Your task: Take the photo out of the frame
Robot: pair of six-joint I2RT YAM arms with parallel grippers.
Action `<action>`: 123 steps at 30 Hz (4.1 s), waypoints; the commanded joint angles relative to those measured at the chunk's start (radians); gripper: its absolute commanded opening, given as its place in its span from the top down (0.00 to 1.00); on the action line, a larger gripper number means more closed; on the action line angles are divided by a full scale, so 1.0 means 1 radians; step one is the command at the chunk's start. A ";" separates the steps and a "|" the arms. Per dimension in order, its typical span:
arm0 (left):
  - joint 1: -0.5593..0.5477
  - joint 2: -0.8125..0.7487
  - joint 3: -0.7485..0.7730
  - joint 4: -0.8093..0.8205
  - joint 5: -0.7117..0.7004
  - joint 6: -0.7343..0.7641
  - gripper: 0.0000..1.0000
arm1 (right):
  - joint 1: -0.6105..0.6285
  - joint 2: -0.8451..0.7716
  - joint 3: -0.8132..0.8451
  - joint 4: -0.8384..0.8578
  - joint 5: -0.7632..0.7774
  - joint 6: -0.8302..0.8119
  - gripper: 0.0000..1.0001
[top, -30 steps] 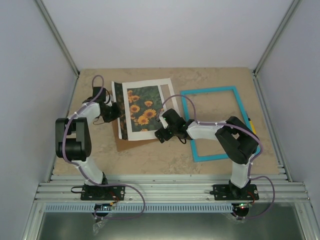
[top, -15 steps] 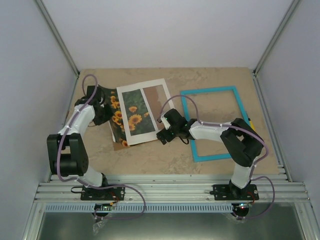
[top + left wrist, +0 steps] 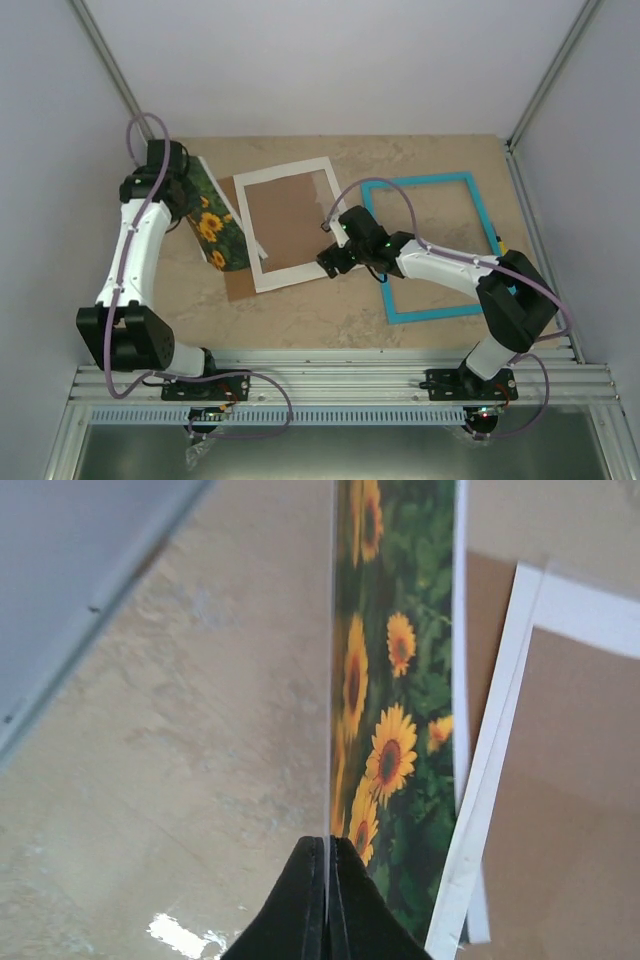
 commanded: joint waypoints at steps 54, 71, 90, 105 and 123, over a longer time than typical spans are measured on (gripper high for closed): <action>-0.293 -0.129 -0.384 0.671 0.736 -0.351 1.00 | -0.190 -0.513 -0.254 -0.030 0.313 0.111 0.02; -0.265 -0.051 -0.499 0.460 0.505 -0.023 0.95 | -0.192 -0.483 -0.256 -0.022 0.301 0.077 0.02; -0.183 -0.130 -0.496 0.400 0.252 0.006 0.31 | -0.452 -0.506 -0.196 -0.069 0.144 0.117 0.02; -0.115 -0.534 -0.153 0.293 -0.043 -0.039 0.00 | -0.670 -0.890 0.000 -0.140 0.346 0.022 0.02; -0.115 -0.635 -0.040 0.339 -0.097 -0.014 0.00 | -0.670 -1.083 -0.092 0.029 0.278 0.016 0.02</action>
